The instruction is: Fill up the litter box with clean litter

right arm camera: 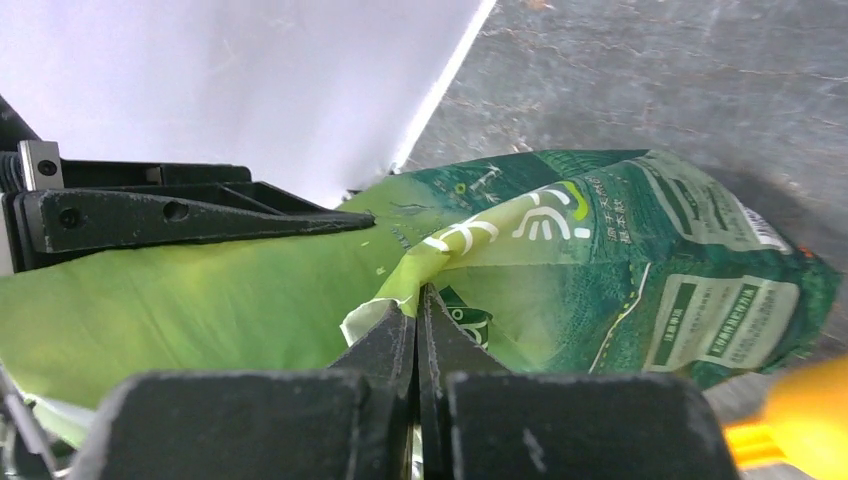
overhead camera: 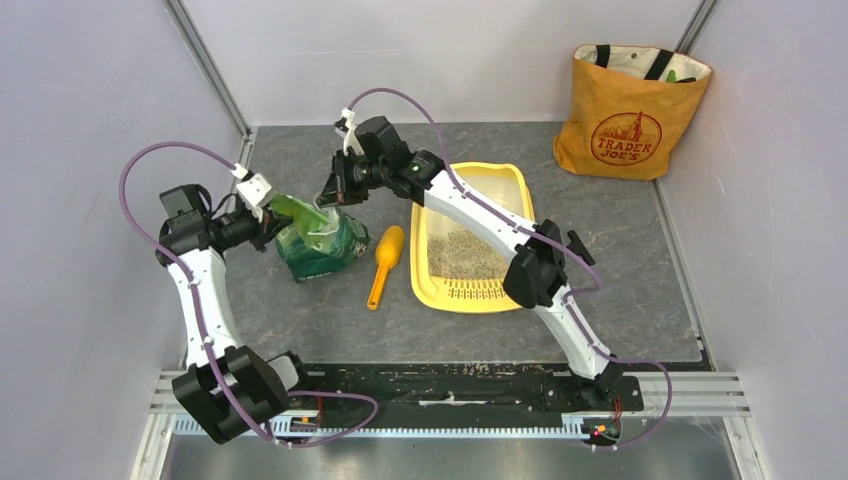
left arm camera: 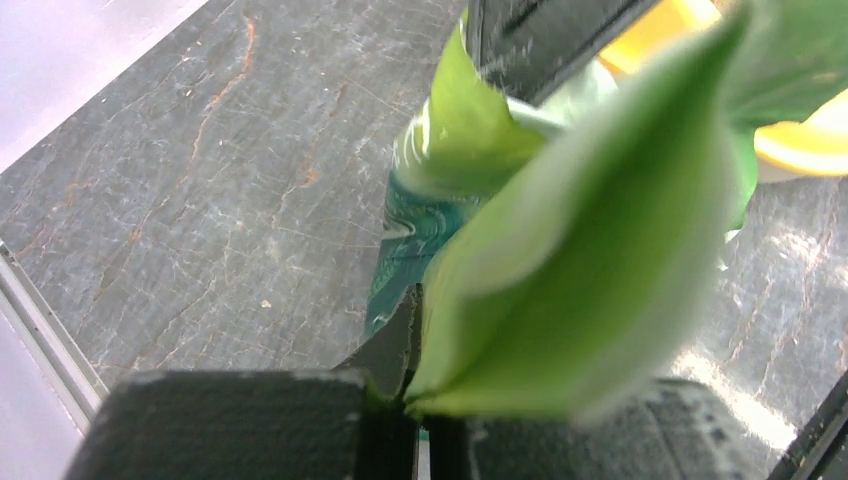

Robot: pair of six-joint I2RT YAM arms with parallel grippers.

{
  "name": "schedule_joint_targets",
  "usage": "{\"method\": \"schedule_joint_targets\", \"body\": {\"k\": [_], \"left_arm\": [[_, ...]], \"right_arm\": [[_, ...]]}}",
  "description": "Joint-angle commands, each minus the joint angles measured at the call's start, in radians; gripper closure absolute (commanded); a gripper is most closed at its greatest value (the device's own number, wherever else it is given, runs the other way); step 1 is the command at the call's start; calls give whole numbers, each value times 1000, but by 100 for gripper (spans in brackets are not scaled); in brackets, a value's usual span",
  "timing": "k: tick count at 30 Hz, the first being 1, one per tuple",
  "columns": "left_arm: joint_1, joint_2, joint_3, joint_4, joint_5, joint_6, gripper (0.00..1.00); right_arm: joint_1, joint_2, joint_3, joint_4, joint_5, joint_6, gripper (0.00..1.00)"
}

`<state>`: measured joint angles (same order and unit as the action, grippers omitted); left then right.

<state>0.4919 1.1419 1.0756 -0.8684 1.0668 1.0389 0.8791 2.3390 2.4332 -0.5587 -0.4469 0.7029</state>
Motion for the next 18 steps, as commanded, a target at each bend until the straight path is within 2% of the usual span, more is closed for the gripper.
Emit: {"method": "schedule_joint_targets", "body": {"k": [1,4,7,11,15,18], "left_arm": [[-48,-55,-36,405,90,-366,98],[-106,-98,-147,566,18,-477,98],[-152,-84,-204,601,-24,-514,98],[-156,-31,-256,702,-87,-592,98],[-91,-19,-160,626,-84,-587,98],[-31,-34,-72,488,-75,-502,98]], "right_arm": [[33,3,-29,322,-164,260,100],[36,45,1,390,-154,333,100],[35,87,46,401,-123,325,100],[34,68,-11,412,-110,308,100],[12,-44,-128,331,-61,175,100],[-17,-109,-160,198,8,92,100]]}}
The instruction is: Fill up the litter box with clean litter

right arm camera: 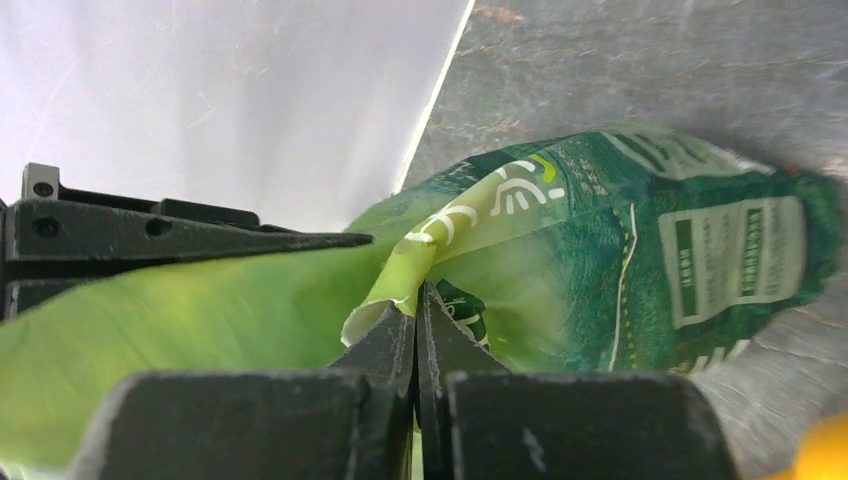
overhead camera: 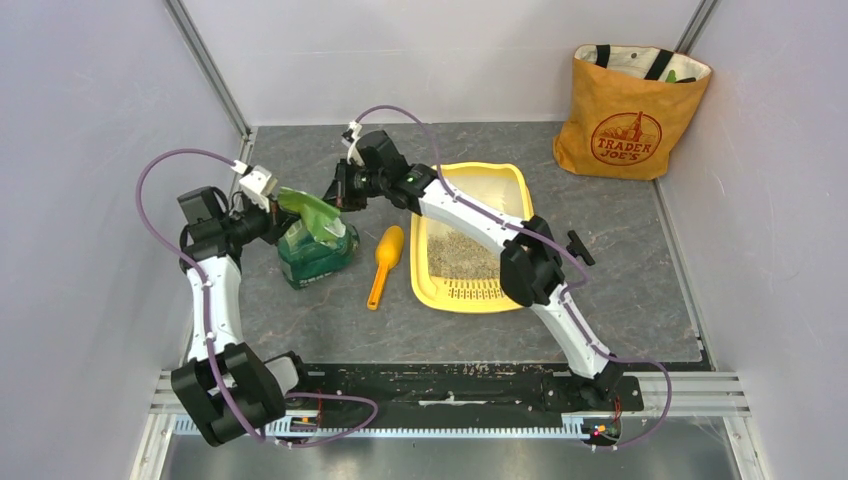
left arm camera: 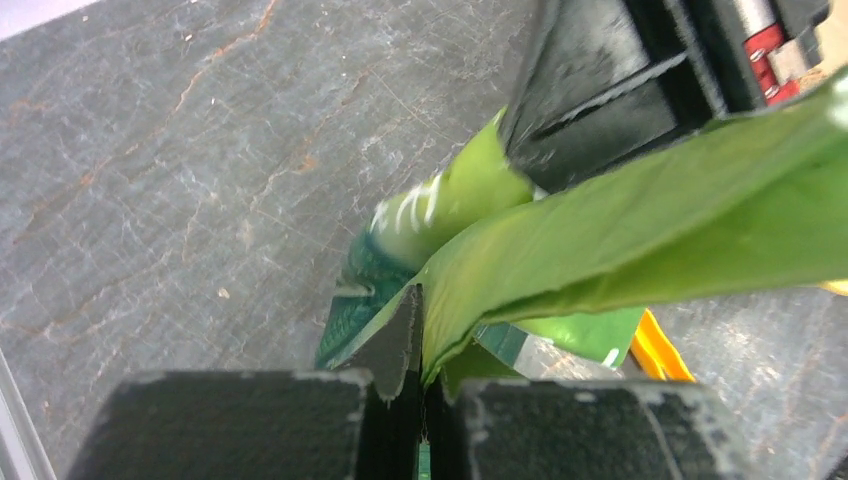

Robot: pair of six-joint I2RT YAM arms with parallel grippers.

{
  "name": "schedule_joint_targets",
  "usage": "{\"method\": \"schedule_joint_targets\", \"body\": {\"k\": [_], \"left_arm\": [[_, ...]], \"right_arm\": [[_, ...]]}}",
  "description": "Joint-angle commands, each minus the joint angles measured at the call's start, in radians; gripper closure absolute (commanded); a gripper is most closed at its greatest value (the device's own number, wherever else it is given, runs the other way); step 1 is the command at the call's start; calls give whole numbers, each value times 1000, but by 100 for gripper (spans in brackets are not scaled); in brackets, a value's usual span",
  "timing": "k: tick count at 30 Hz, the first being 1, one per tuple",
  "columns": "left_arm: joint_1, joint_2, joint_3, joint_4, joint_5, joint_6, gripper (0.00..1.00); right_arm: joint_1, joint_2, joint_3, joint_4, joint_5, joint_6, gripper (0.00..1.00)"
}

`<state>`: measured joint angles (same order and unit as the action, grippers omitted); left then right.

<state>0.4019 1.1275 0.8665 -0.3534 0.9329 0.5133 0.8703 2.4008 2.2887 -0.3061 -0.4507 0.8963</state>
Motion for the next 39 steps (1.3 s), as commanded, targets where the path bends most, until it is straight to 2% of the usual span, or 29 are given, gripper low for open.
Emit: {"method": "schedule_joint_targets", "body": {"k": [1,6,8,11,13,16,20,26,30,32,36,39], "left_arm": [[73,-28,147,-62,49,59,98],[130,-22,171,-199,55,196,98],[132,-9,174,-216,58,197,98],[132,10,184,-234,84,212,98],[132,13,190,-245,99,226,98],[131,16,195,-256,98,242,98],[131,23,203,-267,104,257,98],[132,39,225,-274,125,254,98],[131,52,259,-407,175,391,98],[132,51,270,-432,186,414,98],[136,35,267,-437,205,440,98],[138,37,272,-442,210,451,98]], "right_arm": [[-12,-185,-21,-92,33,-122,100],[-18,-221,-44,-233,90,-189,100],[-17,-213,-40,-269,83,-200,100],[-17,-206,-38,-284,69,-231,86],[-17,-190,-21,-290,44,-258,71],[-16,-167,16,-300,9,-322,41],[-8,-142,49,-298,9,-517,18],[-4,-147,12,-290,-56,-841,15],[-5,-206,-95,-217,-62,-987,14],[-17,-229,-113,-200,-52,-984,13],[-74,-274,-114,-165,-135,-913,14],[-113,-315,-146,-121,-176,-921,14]]}}
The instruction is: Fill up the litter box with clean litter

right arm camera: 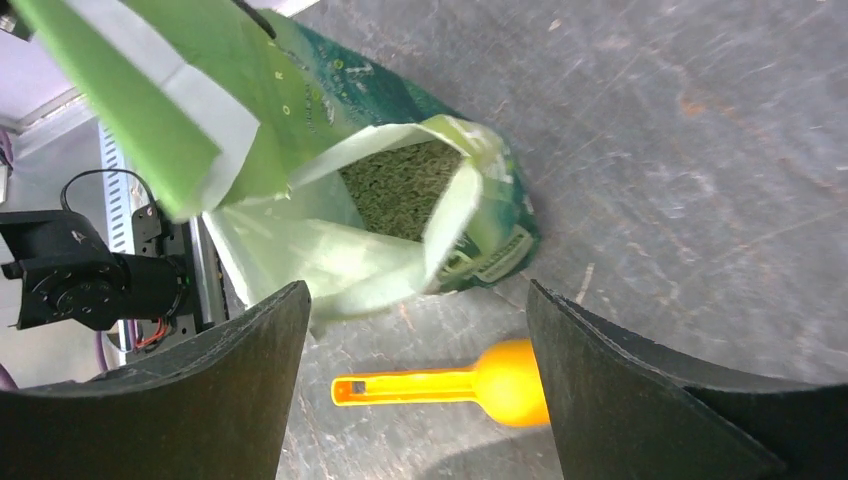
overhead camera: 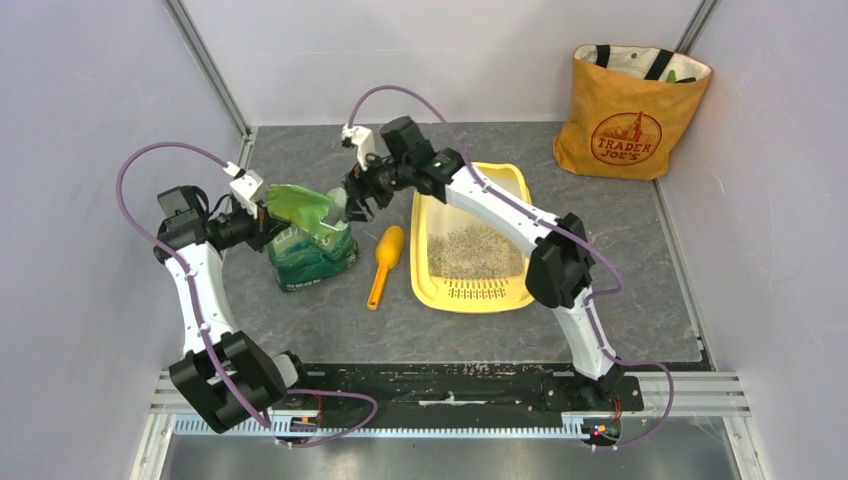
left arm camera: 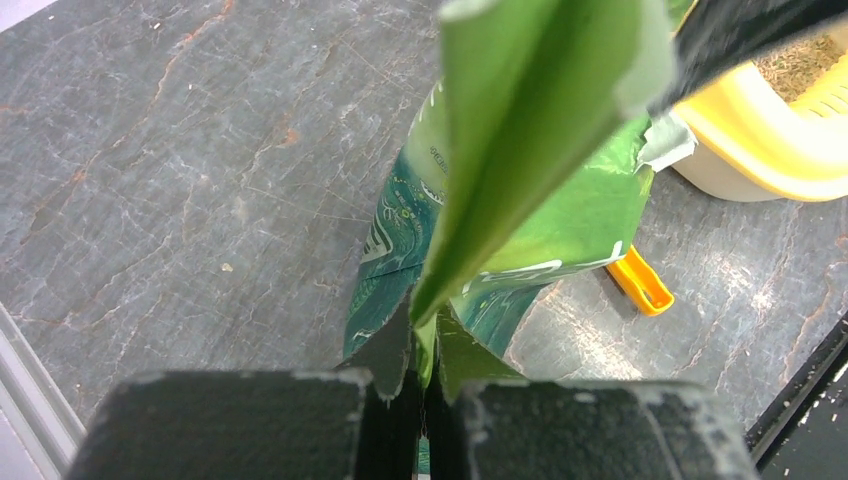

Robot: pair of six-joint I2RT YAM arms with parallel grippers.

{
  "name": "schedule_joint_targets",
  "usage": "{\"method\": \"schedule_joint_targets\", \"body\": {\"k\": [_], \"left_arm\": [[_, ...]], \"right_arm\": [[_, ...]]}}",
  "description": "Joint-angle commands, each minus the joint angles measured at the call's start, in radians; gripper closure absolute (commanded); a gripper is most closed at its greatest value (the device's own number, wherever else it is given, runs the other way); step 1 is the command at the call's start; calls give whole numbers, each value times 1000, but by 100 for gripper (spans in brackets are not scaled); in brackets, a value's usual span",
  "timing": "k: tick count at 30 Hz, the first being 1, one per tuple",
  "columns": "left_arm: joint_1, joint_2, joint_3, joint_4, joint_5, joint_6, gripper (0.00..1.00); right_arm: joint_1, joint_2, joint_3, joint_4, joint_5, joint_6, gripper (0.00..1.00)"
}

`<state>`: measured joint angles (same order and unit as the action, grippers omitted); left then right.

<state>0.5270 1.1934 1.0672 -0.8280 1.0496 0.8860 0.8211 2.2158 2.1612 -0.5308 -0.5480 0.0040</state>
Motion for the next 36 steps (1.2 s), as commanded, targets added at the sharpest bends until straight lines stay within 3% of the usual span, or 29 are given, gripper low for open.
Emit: {"method": "schedule_joint_targets", "body": {"k": [1,6,13,20,30,34,36], "left_arm": [[13,-26,72,30,95,82,98],[14,-8,90,-9,110,123,98],[14,-6,100,-33,126,155,98],[14,-2,105,-33,135,156,98],[14,1,105,-37,143,162,98],[14,3,108,-37,144,162,98],[14,6,109,-39,146,163,98]], "right_arm": [[-75,-146,-42,140,-105,-34,13],[-86,-153,-96,282,-167,-103,13],[-68,-55,-6,375,-234,-236,14],[-33,-26,-38,368,-289,-510,13],[-2,64,31,307,-358,-757,11],[9,90,60,295,-366,-794,18],[16,98,66,281,-356,-806,37]]}}
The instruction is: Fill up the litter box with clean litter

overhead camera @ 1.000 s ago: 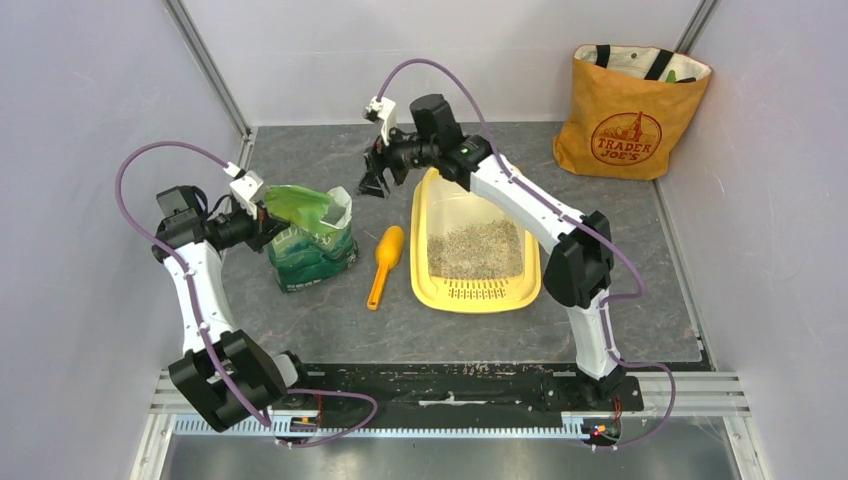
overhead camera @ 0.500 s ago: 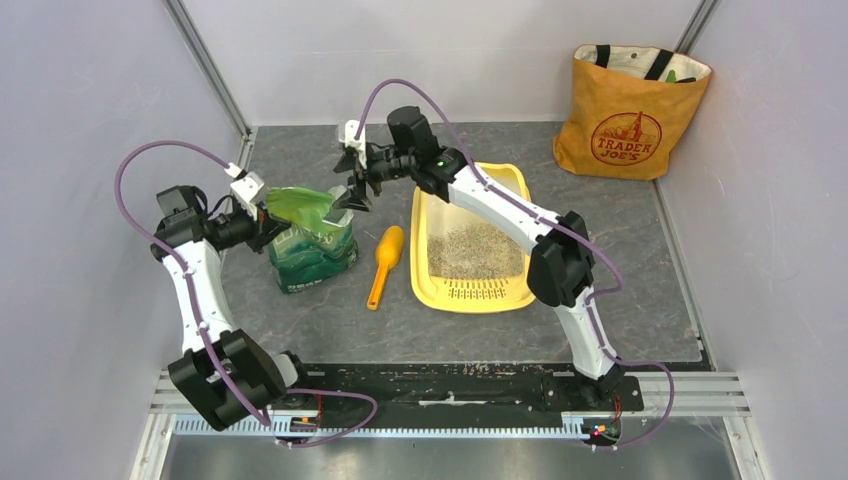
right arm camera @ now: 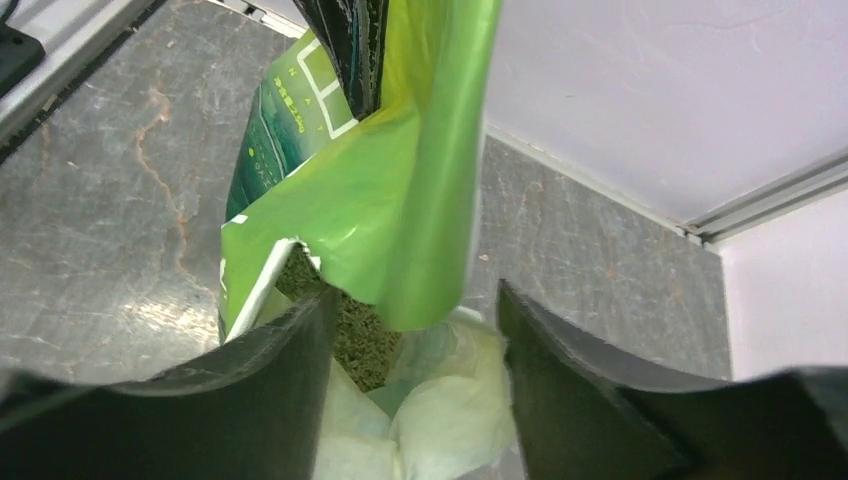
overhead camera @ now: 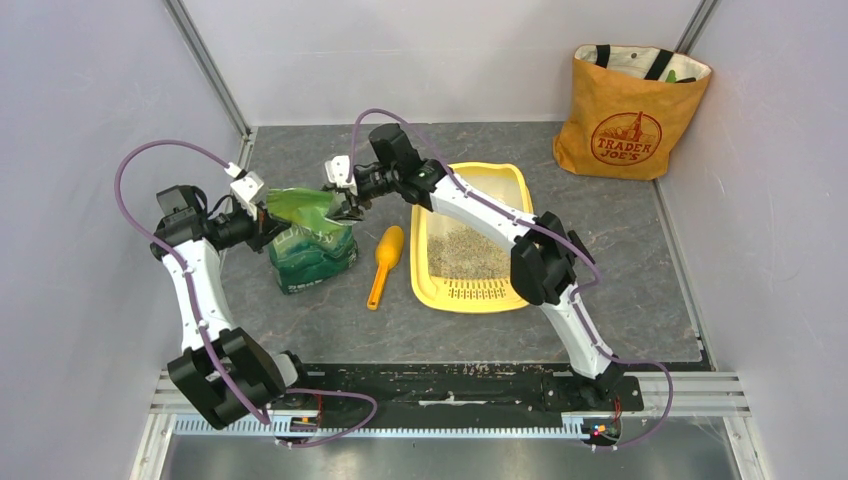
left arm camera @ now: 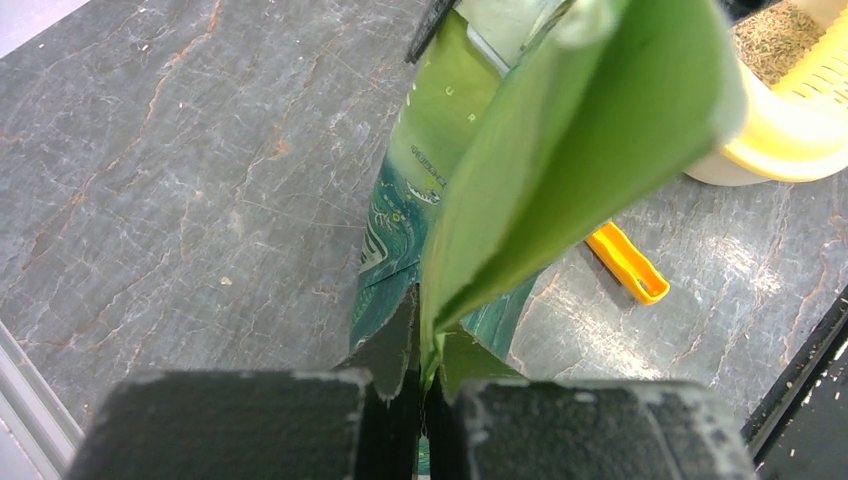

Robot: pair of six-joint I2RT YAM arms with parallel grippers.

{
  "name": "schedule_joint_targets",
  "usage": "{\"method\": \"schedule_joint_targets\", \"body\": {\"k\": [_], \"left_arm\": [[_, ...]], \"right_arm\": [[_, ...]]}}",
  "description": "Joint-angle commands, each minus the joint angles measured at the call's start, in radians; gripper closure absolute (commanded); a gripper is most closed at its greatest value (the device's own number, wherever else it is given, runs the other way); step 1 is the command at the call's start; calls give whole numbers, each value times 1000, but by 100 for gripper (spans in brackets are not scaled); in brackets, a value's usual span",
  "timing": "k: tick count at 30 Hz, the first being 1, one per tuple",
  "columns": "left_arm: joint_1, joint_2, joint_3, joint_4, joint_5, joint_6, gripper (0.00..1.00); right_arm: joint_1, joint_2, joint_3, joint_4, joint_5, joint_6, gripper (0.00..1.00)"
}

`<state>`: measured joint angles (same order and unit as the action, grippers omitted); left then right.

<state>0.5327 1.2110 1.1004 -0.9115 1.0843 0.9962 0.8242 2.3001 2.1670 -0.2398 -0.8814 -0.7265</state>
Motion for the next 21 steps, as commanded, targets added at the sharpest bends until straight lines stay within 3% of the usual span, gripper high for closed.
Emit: {"method": "schedule_joint_targets", "body": {"k": [1,3,4,5,9,14,17,21], "left_arm": [[9,-9,78,44,113,50,98],[9,-7,81,45,112,46,98],[9,-7,81,44,109,49,98],[10,-10,79,45,106,59,98],[16,4,96,1,120,164,98],[21,99,222,-320,127,496,98],[83,145,282,-459,133,639,98],[138,162,296,-500,118,733,98]], "right_arm": [[16,16,62,-17,-12,-70,50],[21,15,64,-1,33,-4,85],[23,9,66,11,68,50,97],[24,4,73,11,98,88,100],[27,-22,121,-4,255,307,100],[26,-36,125,-39,375,500,100],[18,-57,77,-41,414,575,100],[0,-78,43,-40,413,676,100]]}}
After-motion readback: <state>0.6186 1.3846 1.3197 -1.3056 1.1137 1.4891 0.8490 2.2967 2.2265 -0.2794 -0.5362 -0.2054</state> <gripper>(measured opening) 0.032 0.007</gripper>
